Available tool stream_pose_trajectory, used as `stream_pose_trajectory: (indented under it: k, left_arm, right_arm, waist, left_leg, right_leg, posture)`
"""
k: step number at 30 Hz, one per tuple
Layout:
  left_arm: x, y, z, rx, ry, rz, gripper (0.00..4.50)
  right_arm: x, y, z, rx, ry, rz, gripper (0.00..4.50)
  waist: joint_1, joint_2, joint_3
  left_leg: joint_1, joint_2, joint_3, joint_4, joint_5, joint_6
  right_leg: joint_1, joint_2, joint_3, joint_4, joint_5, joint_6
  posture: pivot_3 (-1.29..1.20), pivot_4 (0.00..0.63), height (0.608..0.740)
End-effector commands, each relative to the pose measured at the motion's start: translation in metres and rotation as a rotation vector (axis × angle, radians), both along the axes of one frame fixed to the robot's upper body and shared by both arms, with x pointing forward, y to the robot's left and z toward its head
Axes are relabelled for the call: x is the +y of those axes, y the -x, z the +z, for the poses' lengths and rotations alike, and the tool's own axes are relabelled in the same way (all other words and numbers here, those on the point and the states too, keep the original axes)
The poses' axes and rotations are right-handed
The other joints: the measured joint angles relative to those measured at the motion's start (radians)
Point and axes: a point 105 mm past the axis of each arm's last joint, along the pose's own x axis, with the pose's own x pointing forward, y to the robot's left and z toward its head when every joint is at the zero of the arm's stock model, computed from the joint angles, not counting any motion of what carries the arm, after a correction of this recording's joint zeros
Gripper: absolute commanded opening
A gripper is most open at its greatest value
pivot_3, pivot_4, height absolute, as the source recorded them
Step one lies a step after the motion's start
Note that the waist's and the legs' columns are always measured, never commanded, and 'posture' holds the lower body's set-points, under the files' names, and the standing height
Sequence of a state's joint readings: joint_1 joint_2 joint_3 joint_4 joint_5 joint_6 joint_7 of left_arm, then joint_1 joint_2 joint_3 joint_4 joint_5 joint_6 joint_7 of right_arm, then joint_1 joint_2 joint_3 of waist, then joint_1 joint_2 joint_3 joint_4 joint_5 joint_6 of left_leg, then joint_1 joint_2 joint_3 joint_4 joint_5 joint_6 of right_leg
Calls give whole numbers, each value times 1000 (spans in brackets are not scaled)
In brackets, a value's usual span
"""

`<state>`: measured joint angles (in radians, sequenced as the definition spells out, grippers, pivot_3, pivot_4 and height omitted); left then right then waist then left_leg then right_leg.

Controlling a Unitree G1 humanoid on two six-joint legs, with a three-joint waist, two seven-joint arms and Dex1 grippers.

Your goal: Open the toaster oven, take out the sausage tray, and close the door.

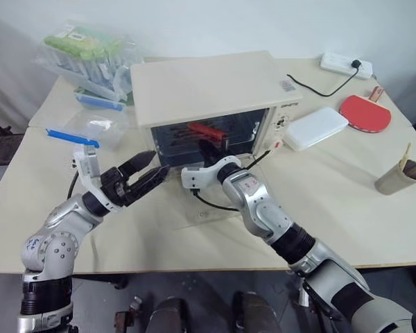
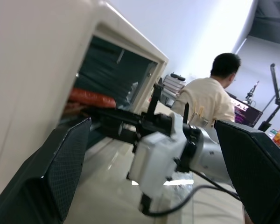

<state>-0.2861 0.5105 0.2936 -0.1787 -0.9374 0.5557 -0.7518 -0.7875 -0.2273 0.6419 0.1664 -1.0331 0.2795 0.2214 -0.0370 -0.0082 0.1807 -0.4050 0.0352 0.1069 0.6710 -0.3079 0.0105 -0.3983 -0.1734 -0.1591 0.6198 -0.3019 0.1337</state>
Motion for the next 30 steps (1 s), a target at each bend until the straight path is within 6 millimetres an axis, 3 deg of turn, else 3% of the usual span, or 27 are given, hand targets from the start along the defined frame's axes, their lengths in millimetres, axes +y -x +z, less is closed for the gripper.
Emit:
stream_pose_trajectory:
  k: [1,10,30]
  left_arm:
    - [2,-6,6,-53,-19,3,4500]
    - [2,-29,6,-69,-22,37,4500]
    - [11,-42,8,-51,-21,66,4500]
  right_arm:
    - [3,6,51,-182,-75,29,51]
    - [0,15,49,-173,-66,40,51]
    - [-27,54,33,-147,-32,75,51]
  waist:
    - [1,0,0]
    - [9,0,0]
    - [12,0,0]
  left_leg:
    - [0,0,1,-1,0,0]
    - [0,0,0,-1,2,-2]
    - [0,0,-1,-2,4,-2]
  right_leg:
    - [0,0,0,0,0,0]
    - [0,1,0,0,0,0]
    - [0,1,0,0,0,0]
  posture:
    - [0,150,740]
    - [0,150,740]
    - [0,150,740]
